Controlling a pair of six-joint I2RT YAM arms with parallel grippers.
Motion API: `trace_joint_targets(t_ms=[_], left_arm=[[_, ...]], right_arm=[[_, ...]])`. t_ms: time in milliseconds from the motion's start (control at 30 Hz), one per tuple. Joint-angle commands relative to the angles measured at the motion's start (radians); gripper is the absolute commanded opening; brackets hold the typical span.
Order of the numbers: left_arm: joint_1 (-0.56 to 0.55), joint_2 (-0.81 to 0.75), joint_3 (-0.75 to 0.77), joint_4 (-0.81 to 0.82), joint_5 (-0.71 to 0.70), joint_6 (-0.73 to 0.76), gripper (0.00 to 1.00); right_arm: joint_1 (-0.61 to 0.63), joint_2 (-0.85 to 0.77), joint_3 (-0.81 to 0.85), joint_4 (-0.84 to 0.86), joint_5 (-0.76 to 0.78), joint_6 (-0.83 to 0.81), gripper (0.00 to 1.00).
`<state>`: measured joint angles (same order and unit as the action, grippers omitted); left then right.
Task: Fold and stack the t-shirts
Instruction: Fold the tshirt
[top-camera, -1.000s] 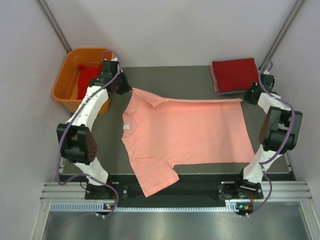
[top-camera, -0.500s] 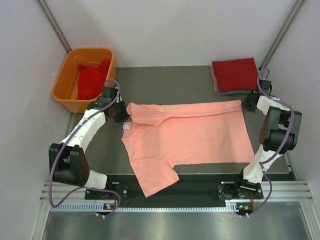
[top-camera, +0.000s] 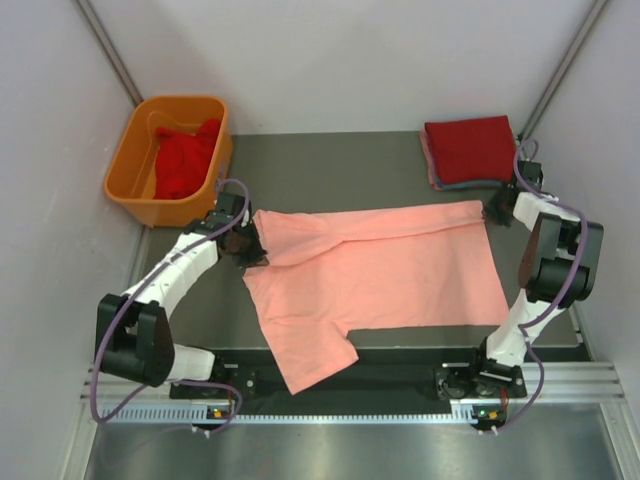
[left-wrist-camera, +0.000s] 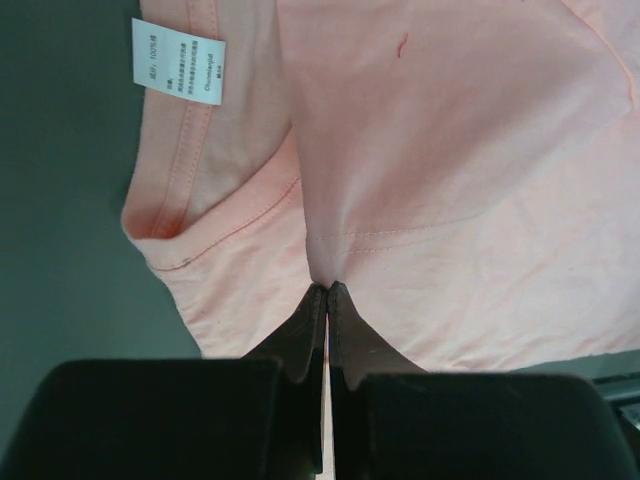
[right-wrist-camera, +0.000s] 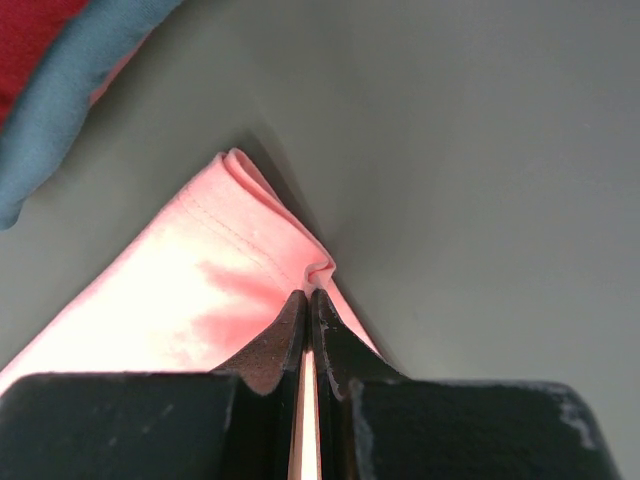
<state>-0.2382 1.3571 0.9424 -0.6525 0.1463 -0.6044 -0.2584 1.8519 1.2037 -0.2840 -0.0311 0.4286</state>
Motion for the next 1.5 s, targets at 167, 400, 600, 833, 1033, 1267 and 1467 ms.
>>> trace_joint_targets(t_ms=[167, 400, 600, 833, 1033, 1267, 1467], left_arm=[[-0.035, -0.052, 0.010, -0.016, -0.070, -0.050, 0.00], [-0.082, -0.119, -0.005, 0.001, -0.048, -0.129, 0.00], [-0.136, -0.090, -0.063, -0.004, -0.125, -0.140, 0.00], [-0.162, -0.055, -0.001, -0.101, -0.273, -0.095, 0.09], [-0.162, -0.001, 0.145, -0.219, -0.381, 0.001, 0.25], [-0.135, 0.123, 0.330, -0.119, -0.372, 0.090, 0.31], [-0.078, 0.336, 0.505, 0.025, -0.257, 0.150, 0.28]], right_arm=[[-0.015, -0.046, 0.023, 0.000, 0.008, -0.017, 0.00], [-0.015, -0.048, 0.022, 0.000, 0.005, -0.019, 0.00], [-0.015, -0.048, 0.010, -0.014, 0.010, -0.014, 0.01], [-0.015, -0.026, 0.028, -0.075, 0.026, -0.008, 0.09], [-0.015, -0.082, 0.043, -0.159, 0.074, -0.004, 0.21], [-0.008, -0.146, 0.013, -0.164, 0.051, 0.010, 0.28], [0.013, -0.120, 0.011, -0.040, -0.061, 0.025, 0.26]])
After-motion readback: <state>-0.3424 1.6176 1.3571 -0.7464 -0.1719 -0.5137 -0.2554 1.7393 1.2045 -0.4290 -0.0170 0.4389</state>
